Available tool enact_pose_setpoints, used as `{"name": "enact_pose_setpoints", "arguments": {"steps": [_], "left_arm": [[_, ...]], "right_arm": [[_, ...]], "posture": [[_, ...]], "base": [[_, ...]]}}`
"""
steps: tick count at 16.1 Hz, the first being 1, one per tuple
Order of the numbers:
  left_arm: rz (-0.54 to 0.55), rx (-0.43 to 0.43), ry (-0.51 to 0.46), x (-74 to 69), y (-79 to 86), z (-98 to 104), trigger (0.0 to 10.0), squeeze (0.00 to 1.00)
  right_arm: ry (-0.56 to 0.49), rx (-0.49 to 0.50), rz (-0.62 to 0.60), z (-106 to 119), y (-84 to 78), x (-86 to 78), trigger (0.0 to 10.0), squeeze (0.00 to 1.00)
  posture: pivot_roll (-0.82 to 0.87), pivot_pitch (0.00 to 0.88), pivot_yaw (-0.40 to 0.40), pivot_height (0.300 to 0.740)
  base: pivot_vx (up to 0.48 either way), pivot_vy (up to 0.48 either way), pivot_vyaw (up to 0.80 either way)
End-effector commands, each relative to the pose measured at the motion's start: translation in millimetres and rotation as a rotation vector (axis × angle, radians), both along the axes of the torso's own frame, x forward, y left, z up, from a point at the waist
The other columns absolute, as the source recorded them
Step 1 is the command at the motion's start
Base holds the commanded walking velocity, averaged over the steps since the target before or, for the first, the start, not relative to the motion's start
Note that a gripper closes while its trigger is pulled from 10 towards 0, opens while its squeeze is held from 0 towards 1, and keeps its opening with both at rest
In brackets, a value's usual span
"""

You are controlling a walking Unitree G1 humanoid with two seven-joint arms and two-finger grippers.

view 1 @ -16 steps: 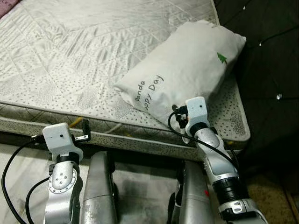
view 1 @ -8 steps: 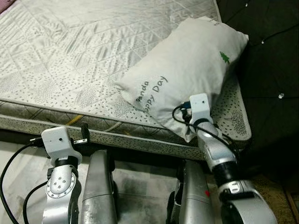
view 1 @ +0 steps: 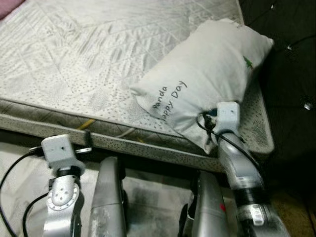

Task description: Clean up the room

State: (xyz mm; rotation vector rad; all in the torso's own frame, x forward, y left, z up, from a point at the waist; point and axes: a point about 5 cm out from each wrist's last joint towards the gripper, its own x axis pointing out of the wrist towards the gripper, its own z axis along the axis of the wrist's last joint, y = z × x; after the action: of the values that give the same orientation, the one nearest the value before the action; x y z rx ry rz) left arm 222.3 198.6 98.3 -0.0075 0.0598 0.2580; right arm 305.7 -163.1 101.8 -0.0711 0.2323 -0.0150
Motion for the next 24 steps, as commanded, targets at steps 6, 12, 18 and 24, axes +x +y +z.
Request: {"name": "enact_pose_setpoints", "arguments": {"steps": [6,12,18,24], "left_arm": [[-0.033,0.002,0.003,8.0,-4.9,1.0,10.0,0.0],[-0.026,0.002,-0.003,9.0,-4.0,2.7,10.0,0.0],[-0.025,-0.002,-0.008,12.5,-4.9,2.6,10.0,0.0],[-0.021,-0.004,-0.019,15.9,-6.0,2.6,10.0,0.0]], "right_arm": [[0.015,-0.037,-0.012,-6.9,-10.7,-22.4,10.0,0.36],[0.171,0.096,0.086,-14.2,36.6,-6.2,10.0,0.0],[0.128,0.178,0.065,1.8,46.4,21.9,0.0,0.0],[0.098,0.198,0.045,9.6,45.6,38.7,0.0,0.0]], "posture": [[0.03,0.153,-0.045,0.546],[0.05,0.143,-0.054,0.546],[0.05,0.126,-0.055,0.546],[0.05,0.086,-0.057,0.546]], "base": [[0.0,0.0,0.0],[0.0,0.0,0.0],[0.0,0.0,0.0],[0.0,0.0,0.0]]}}
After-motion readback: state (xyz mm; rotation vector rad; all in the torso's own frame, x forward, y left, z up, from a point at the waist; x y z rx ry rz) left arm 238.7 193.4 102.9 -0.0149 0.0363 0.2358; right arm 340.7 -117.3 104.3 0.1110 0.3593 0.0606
